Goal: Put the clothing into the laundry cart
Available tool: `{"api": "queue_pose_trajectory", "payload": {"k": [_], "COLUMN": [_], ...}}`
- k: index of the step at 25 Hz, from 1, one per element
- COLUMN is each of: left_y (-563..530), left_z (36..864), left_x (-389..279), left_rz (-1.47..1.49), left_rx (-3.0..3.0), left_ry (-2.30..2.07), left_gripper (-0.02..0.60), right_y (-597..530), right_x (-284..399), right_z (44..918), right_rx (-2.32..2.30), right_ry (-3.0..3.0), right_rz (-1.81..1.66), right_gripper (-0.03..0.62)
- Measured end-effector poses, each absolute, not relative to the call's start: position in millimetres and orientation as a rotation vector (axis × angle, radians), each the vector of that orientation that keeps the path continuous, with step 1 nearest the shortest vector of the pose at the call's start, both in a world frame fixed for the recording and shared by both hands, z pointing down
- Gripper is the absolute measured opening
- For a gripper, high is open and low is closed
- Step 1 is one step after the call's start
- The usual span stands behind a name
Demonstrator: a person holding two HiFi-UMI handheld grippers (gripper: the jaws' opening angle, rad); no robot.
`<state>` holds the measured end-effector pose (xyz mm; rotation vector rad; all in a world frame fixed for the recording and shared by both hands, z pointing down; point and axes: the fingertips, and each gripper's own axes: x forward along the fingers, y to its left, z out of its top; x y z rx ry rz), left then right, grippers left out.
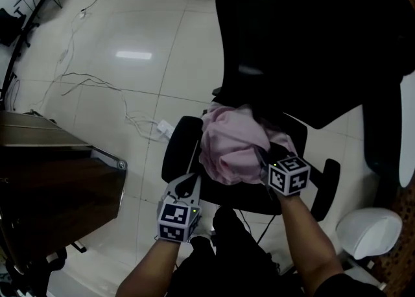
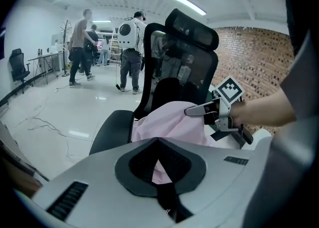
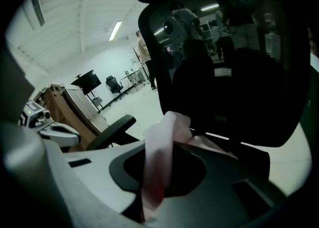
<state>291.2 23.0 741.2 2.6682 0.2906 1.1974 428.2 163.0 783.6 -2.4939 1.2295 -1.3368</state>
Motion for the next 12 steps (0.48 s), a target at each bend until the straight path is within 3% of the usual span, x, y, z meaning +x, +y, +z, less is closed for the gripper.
{"api": "queue_pose_trajectory", "payload": {"k": [12], "left_y": [-1.2], "left_z": [659.7], "left_x": [204.6], "left_rz": [1.027], "left_rx": [2.783], "left_ry": [0.272], "left_gripper": [-0.002], "right_y": [169.6], "right_x": [368.6], "right_z": [645.3], "right_rx": [-2.524], "right_ry": [1.148], "right_rz": [-0.998], "right_gripper": [0.046]}}
